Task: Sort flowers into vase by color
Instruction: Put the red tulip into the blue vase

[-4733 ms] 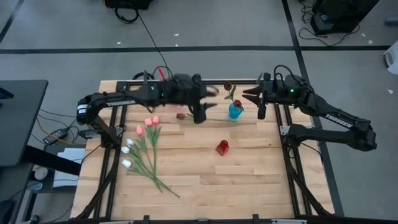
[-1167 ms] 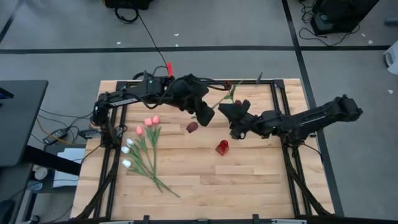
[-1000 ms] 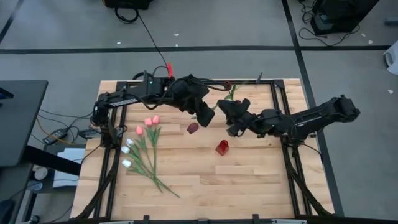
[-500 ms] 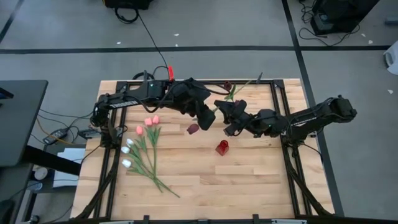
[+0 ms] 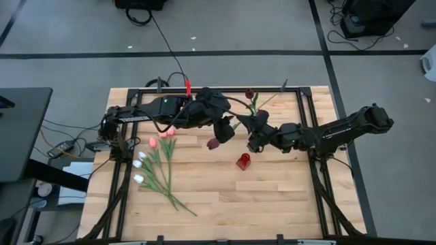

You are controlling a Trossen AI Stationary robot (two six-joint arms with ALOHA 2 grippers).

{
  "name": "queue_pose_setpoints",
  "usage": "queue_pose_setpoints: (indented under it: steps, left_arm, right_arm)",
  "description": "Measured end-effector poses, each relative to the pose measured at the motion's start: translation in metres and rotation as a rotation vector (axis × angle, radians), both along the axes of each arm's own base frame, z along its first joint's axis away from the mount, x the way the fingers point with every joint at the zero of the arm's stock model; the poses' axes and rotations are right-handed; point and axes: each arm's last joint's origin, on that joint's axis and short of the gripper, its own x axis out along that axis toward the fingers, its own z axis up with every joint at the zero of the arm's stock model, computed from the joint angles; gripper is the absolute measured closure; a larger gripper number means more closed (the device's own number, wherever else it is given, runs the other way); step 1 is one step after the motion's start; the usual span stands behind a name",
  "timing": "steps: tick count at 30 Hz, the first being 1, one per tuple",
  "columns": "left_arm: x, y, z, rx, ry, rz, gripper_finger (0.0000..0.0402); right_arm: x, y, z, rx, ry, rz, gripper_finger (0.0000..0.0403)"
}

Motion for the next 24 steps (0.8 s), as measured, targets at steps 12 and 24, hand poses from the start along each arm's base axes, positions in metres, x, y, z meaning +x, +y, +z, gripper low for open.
queue_pose_setpoints:
  steps: [12,24]
  left_arm:
    - [-0.004,-0.001,-0.002,0.092,0.062,0.04,0.0214]
    - [0.024,-0.009,-0.068,0.189,0.09,-0.023,0.0214]
  right_arm:
    - [-0.052,0.015,0.027,0.261,-0.056,0.222,0.0393]
    - [-0.114,-0.007,0.077,0.665,-0.494,0.486,0.0393]
